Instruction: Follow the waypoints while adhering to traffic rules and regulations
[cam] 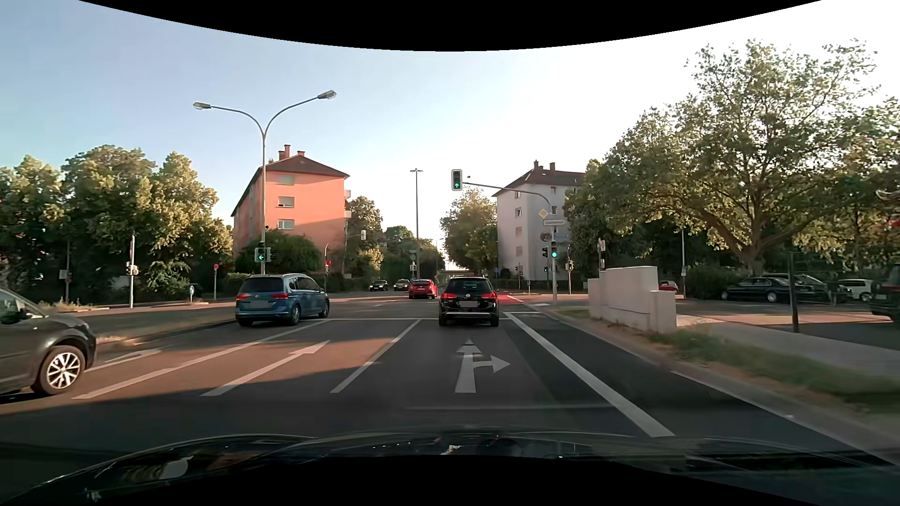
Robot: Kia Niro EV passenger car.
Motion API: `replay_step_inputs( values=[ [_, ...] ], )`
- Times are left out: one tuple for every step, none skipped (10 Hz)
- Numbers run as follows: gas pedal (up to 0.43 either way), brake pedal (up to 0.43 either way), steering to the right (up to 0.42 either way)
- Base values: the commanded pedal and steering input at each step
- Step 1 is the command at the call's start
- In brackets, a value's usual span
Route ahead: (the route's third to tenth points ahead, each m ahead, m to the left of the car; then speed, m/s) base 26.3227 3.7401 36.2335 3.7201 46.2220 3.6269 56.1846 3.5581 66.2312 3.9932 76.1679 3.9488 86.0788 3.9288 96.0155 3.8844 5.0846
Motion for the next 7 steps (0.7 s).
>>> replay_step_inputs(
  values=[
    [0.15,0.0,0.004],
    [0.15,0.0,0.003],
    [0.15,0.0,0.004],
    [0.15,0.0,0.003],
    [0.15,0.0,0.003],
    [0.15,0.0,0.003],
    [0.15,0.0,0.004]
  ],
)
